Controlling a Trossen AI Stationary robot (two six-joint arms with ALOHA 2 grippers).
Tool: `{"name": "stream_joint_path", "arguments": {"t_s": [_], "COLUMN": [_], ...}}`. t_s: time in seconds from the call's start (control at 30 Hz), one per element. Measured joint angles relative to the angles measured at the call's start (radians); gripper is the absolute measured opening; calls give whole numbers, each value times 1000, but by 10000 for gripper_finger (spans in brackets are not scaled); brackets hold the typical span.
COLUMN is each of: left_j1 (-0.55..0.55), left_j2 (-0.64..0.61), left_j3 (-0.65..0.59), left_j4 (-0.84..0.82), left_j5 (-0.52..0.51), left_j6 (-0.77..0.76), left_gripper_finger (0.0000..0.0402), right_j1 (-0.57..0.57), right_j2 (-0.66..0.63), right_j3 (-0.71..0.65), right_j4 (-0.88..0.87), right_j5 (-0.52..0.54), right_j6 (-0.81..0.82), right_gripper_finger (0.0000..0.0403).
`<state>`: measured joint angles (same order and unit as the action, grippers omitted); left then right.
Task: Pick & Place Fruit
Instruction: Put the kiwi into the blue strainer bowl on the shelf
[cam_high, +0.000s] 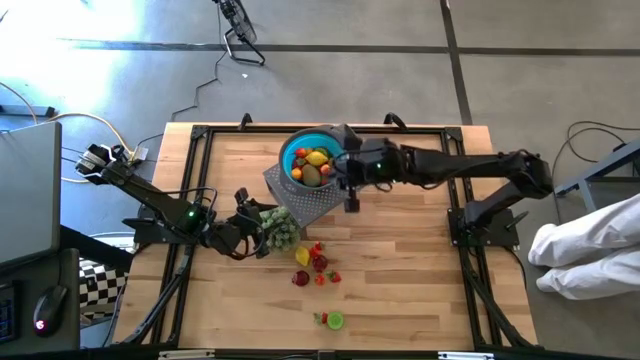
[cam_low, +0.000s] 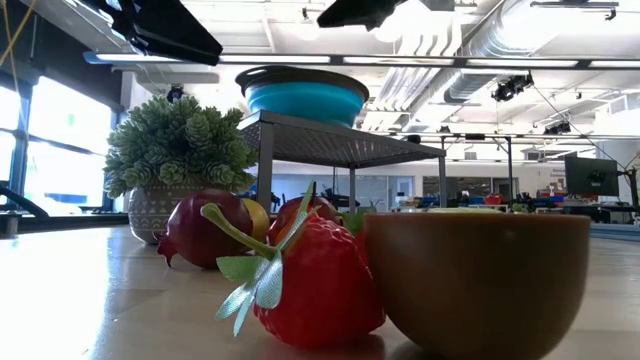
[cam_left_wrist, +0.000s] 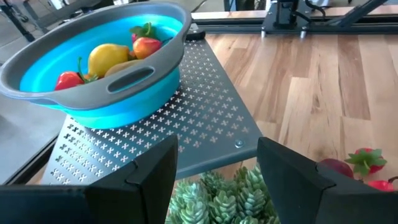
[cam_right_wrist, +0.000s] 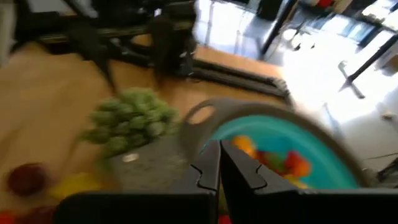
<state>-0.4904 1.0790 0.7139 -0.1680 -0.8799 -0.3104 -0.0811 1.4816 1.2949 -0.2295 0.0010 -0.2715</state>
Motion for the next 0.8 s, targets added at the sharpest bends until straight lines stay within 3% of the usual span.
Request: {"name": "stream_joint_path", "arguments": {"t_s": [0.13, 0.5, 0.67, 0.8], "left_j1": [0, 0, 0, -1], "left_j2": [0, 0, 0, 0], "left_j3": [0, 0, 0, 0], "left_j4": [0, 2, 5, 19], "left_j5": [8, 103, 129, 205], "left_j6": [-1, -1, -13, -13], "left_gripper_finger": [218, 218, 218, 218], "right_j1": [89, 436, 559, 634], "right_j2": [-3, -3, 4, 27], "right_j3": [0, 0, 0, -1], "right_j4": [-49, -96, -92, -63], "right_j5": [34, 424, 524, 600], "right_j6": [79, 315, 410, 465], "right_gripper_finger": [3, 2, 2, 2]}}
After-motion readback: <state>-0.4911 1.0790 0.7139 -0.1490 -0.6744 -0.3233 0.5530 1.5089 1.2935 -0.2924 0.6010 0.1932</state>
